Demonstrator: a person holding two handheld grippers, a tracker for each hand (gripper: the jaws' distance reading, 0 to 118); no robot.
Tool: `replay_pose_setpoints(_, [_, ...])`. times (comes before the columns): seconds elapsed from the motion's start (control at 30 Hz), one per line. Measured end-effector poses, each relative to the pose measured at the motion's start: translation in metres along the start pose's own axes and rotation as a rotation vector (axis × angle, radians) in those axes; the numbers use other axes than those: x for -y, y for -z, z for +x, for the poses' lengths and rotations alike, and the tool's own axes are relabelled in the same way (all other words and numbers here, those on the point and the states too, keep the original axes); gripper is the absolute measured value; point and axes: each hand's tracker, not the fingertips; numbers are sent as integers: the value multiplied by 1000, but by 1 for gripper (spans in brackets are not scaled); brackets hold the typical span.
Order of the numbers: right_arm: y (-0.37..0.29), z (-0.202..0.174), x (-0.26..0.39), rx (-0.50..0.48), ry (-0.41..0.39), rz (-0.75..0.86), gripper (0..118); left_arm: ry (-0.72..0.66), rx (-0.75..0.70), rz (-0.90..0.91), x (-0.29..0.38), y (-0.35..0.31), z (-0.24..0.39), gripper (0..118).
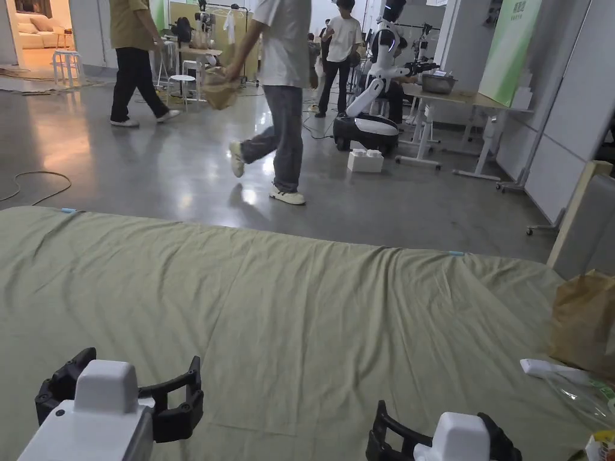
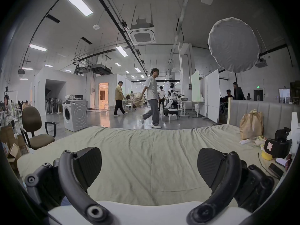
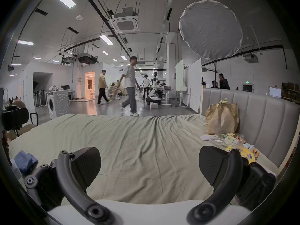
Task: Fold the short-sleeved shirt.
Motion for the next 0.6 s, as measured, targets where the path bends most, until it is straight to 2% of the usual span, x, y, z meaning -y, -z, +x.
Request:
replay_pose_setpoints(0.23, [6,-5,0,-1,-11,-16,118,22,-7,15,-2,6,4,118])
replay_pose_setpoints(0.4, [11,-7,-1,-7,23,-37,118,17,-16,2,0,9,5,118])
replay_pose_setpoints(0.6, [23,-10,-7,93,66,-135,118,-10,-15,-12,-1,11,4,118])
